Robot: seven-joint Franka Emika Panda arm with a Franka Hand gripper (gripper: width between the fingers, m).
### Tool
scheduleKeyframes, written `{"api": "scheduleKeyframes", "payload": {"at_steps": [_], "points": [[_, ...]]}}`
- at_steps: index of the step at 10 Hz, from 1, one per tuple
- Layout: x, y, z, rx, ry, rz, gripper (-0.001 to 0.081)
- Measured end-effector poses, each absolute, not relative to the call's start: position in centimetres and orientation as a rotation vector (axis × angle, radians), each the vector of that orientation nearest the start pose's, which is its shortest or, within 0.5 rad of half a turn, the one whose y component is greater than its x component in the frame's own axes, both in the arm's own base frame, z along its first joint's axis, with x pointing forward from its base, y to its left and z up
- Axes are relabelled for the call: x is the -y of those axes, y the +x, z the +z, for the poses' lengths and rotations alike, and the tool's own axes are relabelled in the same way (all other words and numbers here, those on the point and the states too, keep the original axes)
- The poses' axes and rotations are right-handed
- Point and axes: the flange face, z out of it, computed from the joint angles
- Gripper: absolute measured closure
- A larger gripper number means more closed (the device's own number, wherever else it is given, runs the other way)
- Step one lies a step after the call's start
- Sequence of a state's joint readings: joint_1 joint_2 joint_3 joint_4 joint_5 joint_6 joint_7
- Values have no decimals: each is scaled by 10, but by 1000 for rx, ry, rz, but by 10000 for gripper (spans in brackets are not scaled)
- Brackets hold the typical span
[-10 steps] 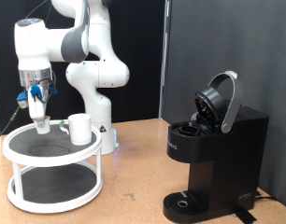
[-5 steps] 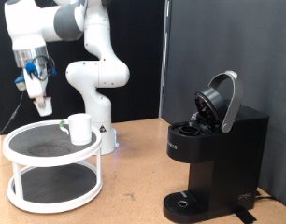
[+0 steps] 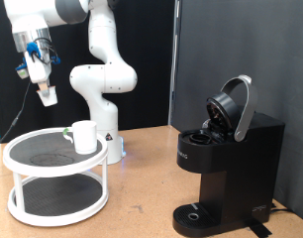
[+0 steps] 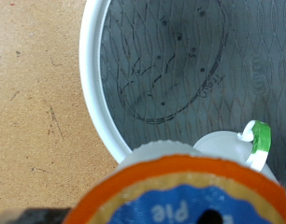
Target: Make a cup of coffee with the keurig machine
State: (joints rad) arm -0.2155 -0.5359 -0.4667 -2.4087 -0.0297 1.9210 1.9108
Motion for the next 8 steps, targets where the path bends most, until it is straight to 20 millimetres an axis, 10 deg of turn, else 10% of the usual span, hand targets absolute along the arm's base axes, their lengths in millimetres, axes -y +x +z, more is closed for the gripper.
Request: {"api": "scheduleKeyframes", "payload": {"at_steps": [8], "points": [[205, 355, 503, -2623, -760, 398, 408]]}}
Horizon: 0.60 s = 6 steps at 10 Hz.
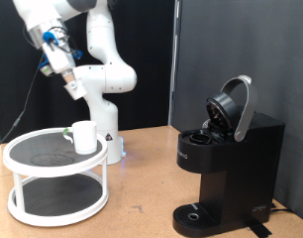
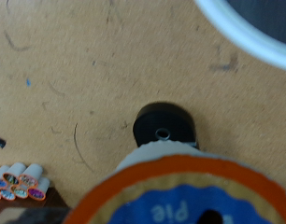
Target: Make a cup of coffee with the keurig machine
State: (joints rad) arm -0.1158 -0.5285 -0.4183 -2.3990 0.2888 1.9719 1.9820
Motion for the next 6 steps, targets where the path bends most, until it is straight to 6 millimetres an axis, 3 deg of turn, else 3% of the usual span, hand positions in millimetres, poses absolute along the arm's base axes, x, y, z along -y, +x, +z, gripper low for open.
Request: {"api": "scheduleKeyframes", "payload": {"at_steps": [2, 4, 6], "points": [[178, 370, 511, -2636, -742, 397, 408], [172, 374, 513, -2646, -726, 386, 408], [162, 380, 515, -2585, -706, 508, 408]]}}
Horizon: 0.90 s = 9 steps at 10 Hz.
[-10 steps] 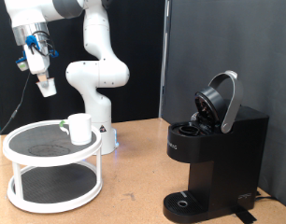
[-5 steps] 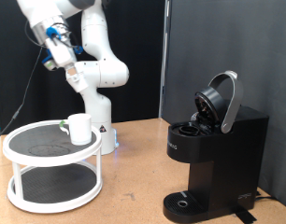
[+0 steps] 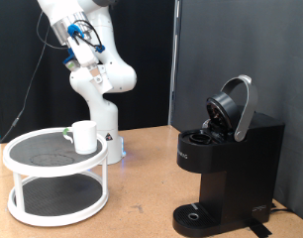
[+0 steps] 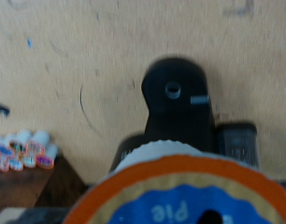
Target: Make a cup of coffee with the keurig machine
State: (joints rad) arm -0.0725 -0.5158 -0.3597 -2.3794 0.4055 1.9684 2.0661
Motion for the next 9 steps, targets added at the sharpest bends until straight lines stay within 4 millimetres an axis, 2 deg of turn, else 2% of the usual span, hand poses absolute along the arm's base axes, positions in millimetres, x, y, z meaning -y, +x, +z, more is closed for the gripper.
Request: {"api": "scheduleKeyframes", "payload": {"at_steps": [3, 9], "points": [[127, 406, 525, -2524, -777, 623, 408], [43, 445, 539, -2486, -910, 620, 408]]}}
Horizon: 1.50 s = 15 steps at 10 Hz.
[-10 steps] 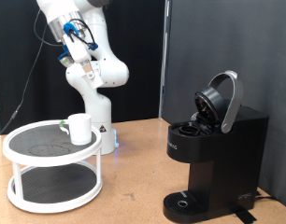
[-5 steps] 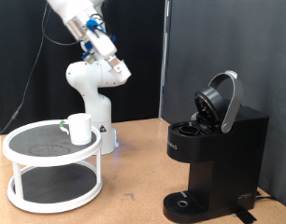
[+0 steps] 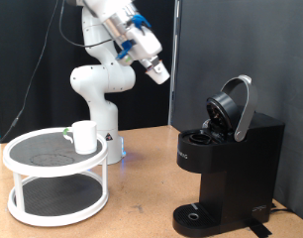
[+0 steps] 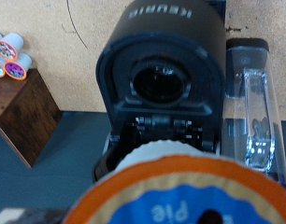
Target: Make a cup of coffee with the keurig machine
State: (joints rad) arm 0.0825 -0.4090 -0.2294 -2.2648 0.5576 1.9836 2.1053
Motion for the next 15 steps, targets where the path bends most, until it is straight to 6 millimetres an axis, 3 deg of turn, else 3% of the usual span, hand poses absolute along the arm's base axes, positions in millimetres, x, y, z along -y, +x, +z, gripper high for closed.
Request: {"api": "scheduleKeyframes", "payload": {"at_steps": [3, 7, 9, 15], "points": [[7, 459, 544, -2495, -894, 555, 408], [14, 460, 536, -2495, -886, 575, 408], [7, 469, 522, -2535, -897, 517, 408], [-40, 483, 477, -2596, -1010, 469, 408]]}}
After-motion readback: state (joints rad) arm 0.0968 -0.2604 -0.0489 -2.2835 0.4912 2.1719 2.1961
